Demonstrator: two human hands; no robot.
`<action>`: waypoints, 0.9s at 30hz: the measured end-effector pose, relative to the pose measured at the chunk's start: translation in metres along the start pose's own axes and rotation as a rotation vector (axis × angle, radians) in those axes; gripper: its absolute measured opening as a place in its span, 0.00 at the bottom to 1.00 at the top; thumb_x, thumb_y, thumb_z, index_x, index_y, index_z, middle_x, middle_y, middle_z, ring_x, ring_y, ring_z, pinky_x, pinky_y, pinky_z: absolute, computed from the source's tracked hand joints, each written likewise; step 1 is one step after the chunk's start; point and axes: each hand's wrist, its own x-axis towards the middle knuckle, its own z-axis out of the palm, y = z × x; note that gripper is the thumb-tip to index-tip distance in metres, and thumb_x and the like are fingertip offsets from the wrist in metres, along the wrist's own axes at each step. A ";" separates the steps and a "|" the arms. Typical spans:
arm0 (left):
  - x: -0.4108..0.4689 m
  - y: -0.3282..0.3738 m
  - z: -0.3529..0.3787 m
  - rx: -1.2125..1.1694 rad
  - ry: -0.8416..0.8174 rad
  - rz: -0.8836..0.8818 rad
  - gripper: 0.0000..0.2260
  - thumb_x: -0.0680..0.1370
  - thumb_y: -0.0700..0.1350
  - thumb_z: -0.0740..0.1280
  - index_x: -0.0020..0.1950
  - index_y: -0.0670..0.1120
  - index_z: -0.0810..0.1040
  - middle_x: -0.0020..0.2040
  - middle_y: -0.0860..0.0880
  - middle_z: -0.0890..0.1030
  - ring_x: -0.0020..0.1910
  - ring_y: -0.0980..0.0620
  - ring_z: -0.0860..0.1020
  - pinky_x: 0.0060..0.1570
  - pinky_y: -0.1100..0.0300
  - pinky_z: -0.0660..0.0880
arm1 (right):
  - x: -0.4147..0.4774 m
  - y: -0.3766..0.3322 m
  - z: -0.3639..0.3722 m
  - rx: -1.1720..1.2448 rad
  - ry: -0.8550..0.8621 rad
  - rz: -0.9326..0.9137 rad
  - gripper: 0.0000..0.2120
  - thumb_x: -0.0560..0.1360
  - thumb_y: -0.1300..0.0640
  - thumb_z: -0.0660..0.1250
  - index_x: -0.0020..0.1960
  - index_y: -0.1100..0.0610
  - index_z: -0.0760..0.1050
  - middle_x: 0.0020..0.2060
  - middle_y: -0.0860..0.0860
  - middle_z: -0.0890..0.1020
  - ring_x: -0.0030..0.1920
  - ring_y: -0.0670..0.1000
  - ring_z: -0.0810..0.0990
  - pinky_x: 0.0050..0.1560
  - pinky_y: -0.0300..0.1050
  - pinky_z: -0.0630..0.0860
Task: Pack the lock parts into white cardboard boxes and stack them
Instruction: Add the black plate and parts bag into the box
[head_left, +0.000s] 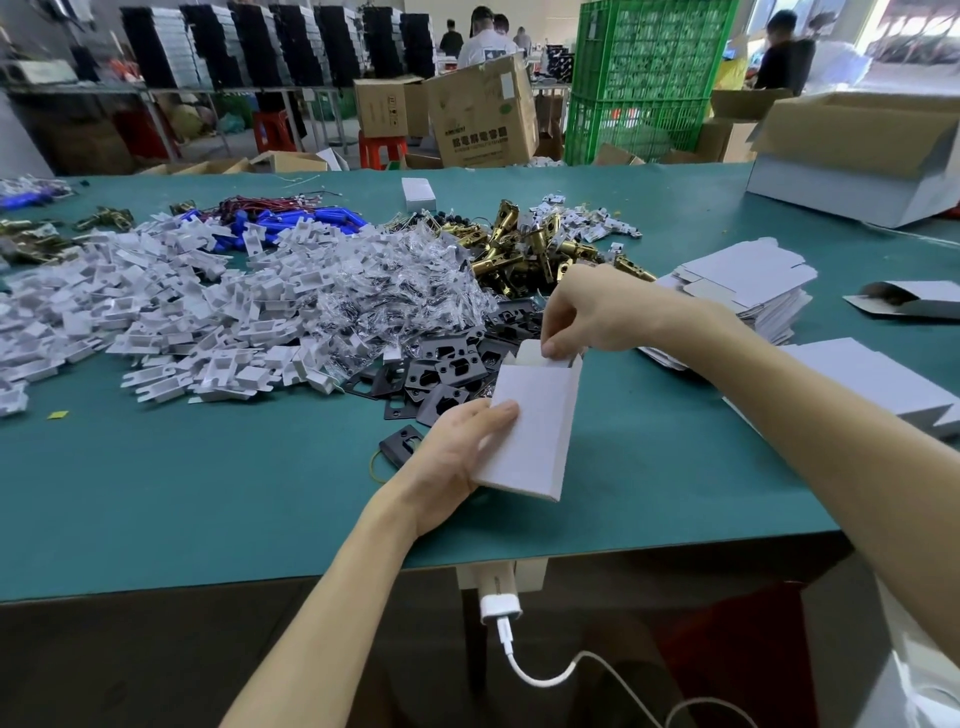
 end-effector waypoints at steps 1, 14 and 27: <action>-0.001 0.000 0.001 -0.004 -0.014 0.008 0.28 0.81 0.50 0.71 0.72 0.32 0.71 0.62 0.37 0.83 0.56 0.44 0.82 0.52 0.54 0.80 | -0.001 0.000 -0.001 -0.009 -0.009 -0.009 0.05 0.75 0.58 0.74 0.41 0.50 0.84 0.39 0.50 0.86 0.44 0.51 0.85 0.50 0.50 0.83; -0.001 -0.004 -0.002 0.019 -0.092 0.067 0.24 0.75 0.43 0.74 0.71 0.41 0.75 0.61 0.42 0.85 0.56 0.45 0.84 0.55 0.48 0.83 | -0.015 -0.009 0.002 0.014 -0.015 -0.142 0.04 0.76 0.61 0.74 0.45 0.53 0.84 0.39 0.47 0.86 0.42 0.47 0.84 0.51 0.50 0.82; -0.003 -0.003 -0.004 -0.072 -0.144 0.139 0.22 0.75 0.36 0.74 0.69 0.47 0.78 0.61 0.43 0.84 0.58 0.46 0.84 0.52 0.53 0.82 | -0.024 -0.035 -0.004 -0.147 0.011 -0.212 0.09 0.78 0.63 0.70 0.50 0.51 0.85 0.43 0.47 0.83 0.48 0.53 0.83 0.52 0.51 0.81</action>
